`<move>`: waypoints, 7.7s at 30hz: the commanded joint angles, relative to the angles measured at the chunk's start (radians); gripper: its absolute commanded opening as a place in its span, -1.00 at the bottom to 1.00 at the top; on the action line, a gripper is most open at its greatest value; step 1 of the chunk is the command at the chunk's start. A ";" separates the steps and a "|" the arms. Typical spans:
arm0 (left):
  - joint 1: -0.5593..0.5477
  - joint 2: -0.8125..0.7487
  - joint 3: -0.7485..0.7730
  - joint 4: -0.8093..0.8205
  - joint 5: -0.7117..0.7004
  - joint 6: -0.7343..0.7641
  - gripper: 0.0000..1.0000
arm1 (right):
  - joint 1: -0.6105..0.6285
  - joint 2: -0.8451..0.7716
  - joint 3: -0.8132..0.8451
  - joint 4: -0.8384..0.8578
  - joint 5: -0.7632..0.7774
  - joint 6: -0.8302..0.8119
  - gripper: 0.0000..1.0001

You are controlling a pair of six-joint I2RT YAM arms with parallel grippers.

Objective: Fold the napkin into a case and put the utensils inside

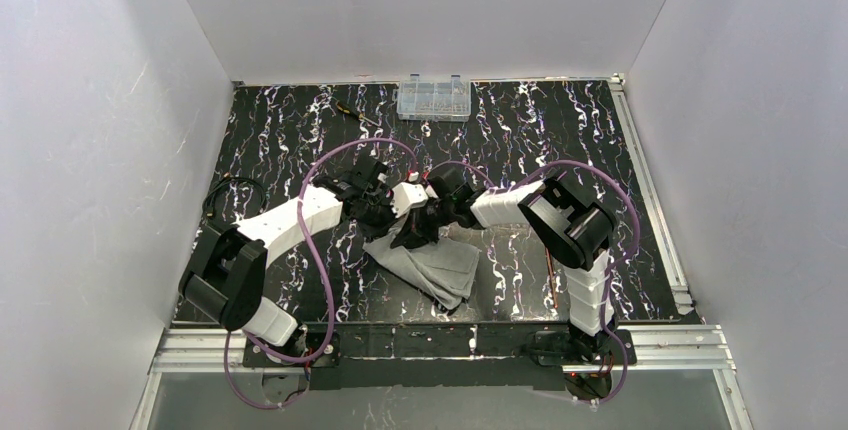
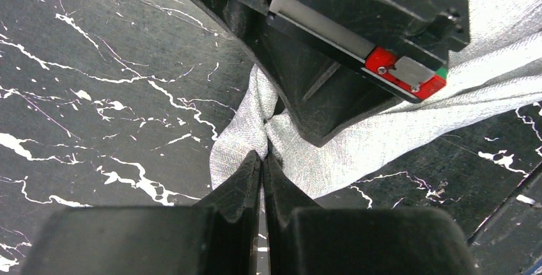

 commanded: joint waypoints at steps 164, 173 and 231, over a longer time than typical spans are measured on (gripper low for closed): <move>0.146 -0.554 -0.509 -0.018 0.288 1.209 -0.20 | 0.000 -0.645 -0.159 -0.429 0.465 -0.714 0.97; 0.120 -0.464 -0.484 0.103 0.244 1.186 -0.48 | 0.002 -0.702 -0.203 -0.471 0.481 -0.787 0.97; 0.017 -0.063 -0.214 0.247 0.140 1.150 -0.82 | 0.103 -0.681 -0.267 -0.594 0.516 -0.798 0.92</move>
